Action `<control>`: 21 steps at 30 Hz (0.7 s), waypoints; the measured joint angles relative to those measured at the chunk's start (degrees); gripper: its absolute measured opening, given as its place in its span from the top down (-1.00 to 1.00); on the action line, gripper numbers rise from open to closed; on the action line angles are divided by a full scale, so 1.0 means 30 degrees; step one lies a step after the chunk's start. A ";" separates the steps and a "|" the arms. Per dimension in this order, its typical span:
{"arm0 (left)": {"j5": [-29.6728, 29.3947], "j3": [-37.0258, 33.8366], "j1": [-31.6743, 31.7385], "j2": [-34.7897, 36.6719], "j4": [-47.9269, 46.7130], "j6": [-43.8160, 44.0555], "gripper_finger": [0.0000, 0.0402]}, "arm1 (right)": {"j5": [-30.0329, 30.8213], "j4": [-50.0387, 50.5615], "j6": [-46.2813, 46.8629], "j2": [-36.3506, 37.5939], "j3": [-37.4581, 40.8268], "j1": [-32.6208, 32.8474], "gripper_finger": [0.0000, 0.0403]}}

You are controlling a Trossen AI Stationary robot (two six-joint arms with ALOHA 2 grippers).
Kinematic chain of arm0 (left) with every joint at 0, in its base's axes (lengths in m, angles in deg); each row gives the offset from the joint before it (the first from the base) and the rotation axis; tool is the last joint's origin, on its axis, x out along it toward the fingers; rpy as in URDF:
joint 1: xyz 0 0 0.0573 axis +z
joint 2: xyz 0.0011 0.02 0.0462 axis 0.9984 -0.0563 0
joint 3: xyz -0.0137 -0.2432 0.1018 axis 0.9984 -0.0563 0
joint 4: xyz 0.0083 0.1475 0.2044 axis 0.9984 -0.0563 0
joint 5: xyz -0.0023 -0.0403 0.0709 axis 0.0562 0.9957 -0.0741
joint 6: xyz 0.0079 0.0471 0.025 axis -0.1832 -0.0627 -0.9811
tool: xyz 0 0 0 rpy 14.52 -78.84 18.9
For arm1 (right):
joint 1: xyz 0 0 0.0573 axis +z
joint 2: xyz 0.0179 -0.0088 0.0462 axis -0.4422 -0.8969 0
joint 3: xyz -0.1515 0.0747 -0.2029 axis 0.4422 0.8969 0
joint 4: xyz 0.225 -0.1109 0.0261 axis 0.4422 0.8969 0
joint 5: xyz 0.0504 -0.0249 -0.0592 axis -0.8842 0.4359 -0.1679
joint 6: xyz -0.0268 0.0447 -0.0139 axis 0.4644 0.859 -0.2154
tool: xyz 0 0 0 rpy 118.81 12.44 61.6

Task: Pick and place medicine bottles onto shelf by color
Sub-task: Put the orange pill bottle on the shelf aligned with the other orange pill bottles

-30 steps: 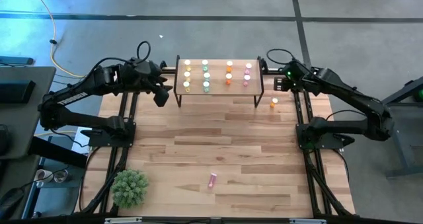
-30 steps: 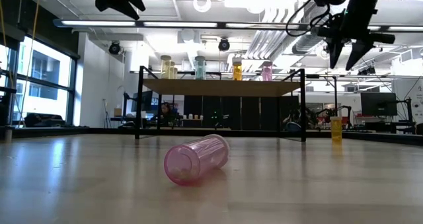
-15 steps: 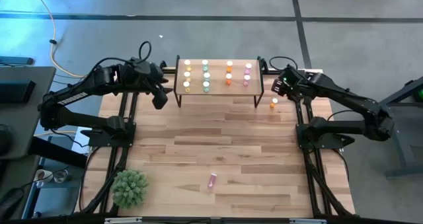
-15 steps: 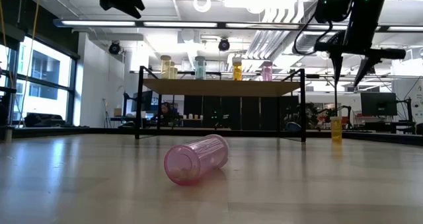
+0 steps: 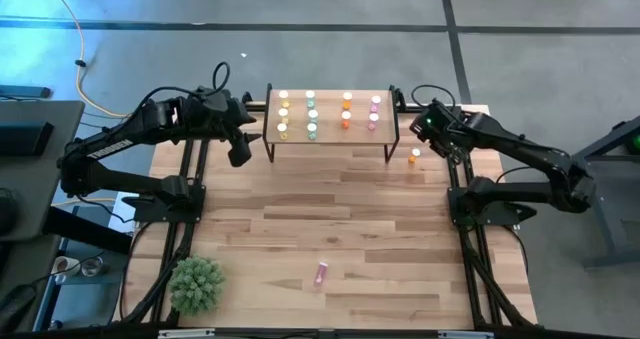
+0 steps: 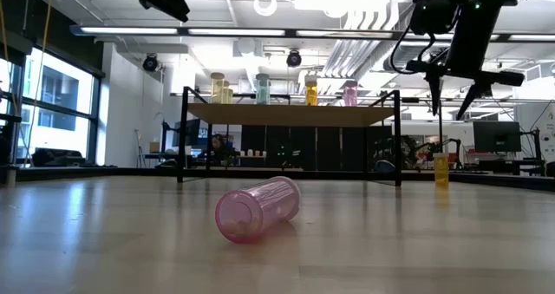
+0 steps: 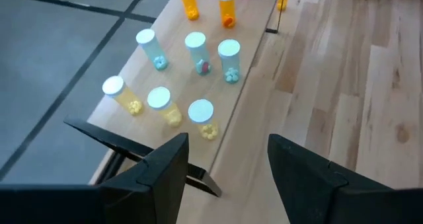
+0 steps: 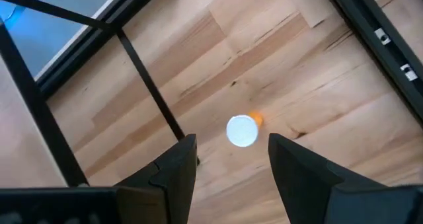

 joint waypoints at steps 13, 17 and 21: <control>-0.0036 0.0000 0.0000 -0.0003 0.0000 -0.1246 0.03 | -0.1734 -0.0503 0.0525 -0.3126 0.0000 -0.0262 0.11; -0.0036 0.0000 0.0000 -0.0005 0.0000 -0.1506 0.03 | -0.2398 -0.0884 0.0383 -0.3807 0.0000 -0.0979 0.11; -0.0036 0.0000 0.0000 -0.0006 0.0000 -0.1501 0.03 | -0.3093 -0.1537 -0.0074 -0.4351 0.0000 -0.1761 0.11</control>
